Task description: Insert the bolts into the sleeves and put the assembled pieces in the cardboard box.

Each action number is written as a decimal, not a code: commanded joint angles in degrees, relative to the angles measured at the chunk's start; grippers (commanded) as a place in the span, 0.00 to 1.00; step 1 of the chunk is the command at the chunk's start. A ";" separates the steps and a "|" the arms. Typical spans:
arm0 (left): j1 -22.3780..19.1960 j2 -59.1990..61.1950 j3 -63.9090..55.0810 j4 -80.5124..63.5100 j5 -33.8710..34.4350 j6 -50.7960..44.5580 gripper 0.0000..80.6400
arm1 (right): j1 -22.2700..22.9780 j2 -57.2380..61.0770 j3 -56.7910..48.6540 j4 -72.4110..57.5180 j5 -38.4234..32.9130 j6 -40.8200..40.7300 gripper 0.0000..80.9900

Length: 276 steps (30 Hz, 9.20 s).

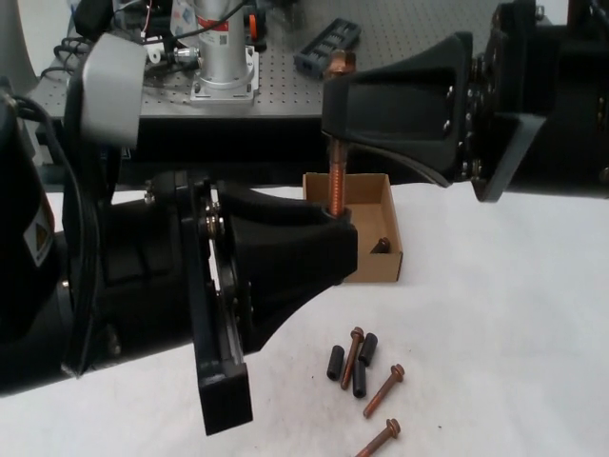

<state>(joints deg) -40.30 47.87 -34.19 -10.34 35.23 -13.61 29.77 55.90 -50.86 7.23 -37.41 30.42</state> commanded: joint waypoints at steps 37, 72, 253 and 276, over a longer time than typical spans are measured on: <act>0.26 -0.28 -0.81 -3.82 -7.73 1.90 0.01 | -2.40 -3.87 -0.17 2.21 4.24 -19.26 0.49; 7.34 90.56 -88.86 49.72 -20.44 -11.23 0.02 | -15.98 -13.94 -0.17 45.91 37.90 -17.62 0.54; 0.12 32.19 -12.91 -5.05 3.95 -3.70 0.01 | -20.27 -1.71 20.79 -14.84 -4.77 -3.48 0.45; 5.23 80.15 -76.34 43.65 -32.09 5.20 0.01 | -34.94 -13.80 20.79 19.38 6.02 -11.13 0.53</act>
<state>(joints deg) -34.91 126.85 -106.99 28.64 4.50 -11.01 -4.97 42.61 -29.86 24.50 -31.84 20.06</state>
